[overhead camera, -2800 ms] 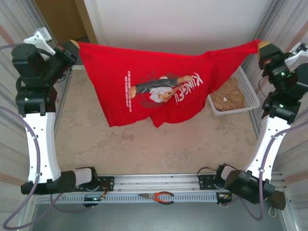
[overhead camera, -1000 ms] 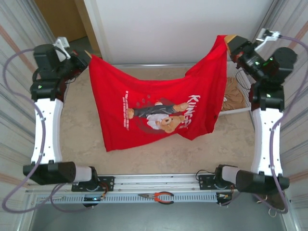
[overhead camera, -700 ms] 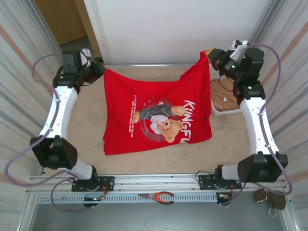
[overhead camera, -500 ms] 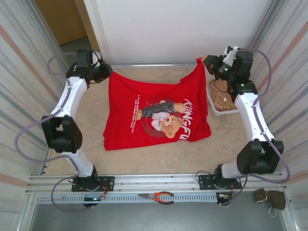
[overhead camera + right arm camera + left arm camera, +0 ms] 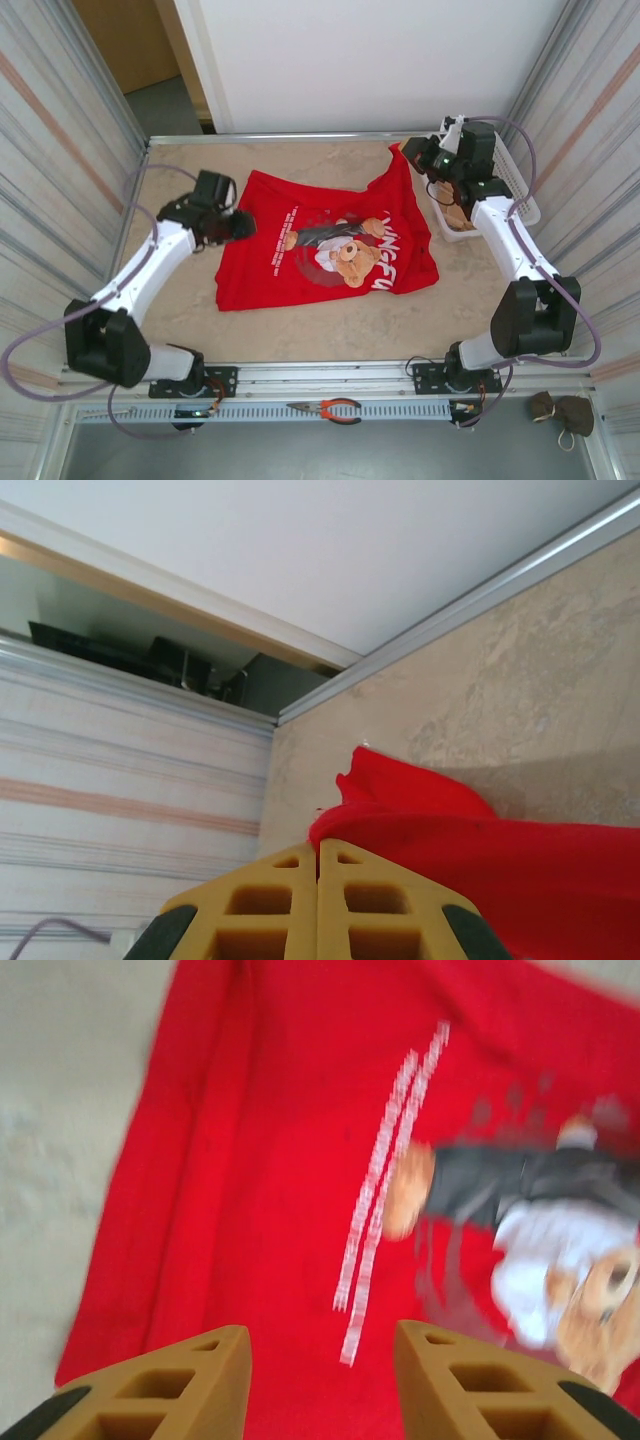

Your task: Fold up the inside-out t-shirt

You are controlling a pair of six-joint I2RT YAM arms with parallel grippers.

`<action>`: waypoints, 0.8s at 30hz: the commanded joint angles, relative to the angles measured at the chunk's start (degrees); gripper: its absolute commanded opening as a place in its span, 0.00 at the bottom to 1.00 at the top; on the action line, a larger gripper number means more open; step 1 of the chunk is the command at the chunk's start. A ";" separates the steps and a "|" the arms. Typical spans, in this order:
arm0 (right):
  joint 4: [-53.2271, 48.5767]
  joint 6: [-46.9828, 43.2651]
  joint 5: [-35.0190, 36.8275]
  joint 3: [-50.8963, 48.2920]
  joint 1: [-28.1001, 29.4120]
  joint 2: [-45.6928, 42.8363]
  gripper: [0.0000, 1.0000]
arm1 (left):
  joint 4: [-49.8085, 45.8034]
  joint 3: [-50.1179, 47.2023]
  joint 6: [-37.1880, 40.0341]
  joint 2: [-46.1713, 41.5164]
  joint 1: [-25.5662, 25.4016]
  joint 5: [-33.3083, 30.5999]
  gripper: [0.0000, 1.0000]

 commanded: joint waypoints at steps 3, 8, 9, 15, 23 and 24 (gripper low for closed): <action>1.83 -2.14 1.05 -0.94 0.12 -2.98 0.00 | -9.73 -8.03 -2.48 1.28 -6.82 -13.92 0.43; 1.68 -2.17 0.74 -0.85 0.17 -3.30 0.00 | -11.03 -12.22 -5.71 3.99 -10.73 -19.65 0.41; 1.59 -2.26 0.67 -0.80 0.08 -3.30 0.00 | -10.64 -12.79 -6.05 4.19 -11.50 -20.20 0.40; 1.48 -2.10 0.42 -0.93 -0.36 -3.46 0.00 | -8.15 -14.77 -6.67 6.33 -13.79 -22.11 0.35; 1.41 -1.66 0.30 -0.91 -1.10 -3.66 0.00 | -6.08 -15.57 -8.08 10.65 -16.48 -24.44 0.32; 1.40 -1.67 0.32 -0.80 -1.20 -3.79 0.00 | -5.97 -15.49 -8.19 11.25 -16.74 -24.54 0.32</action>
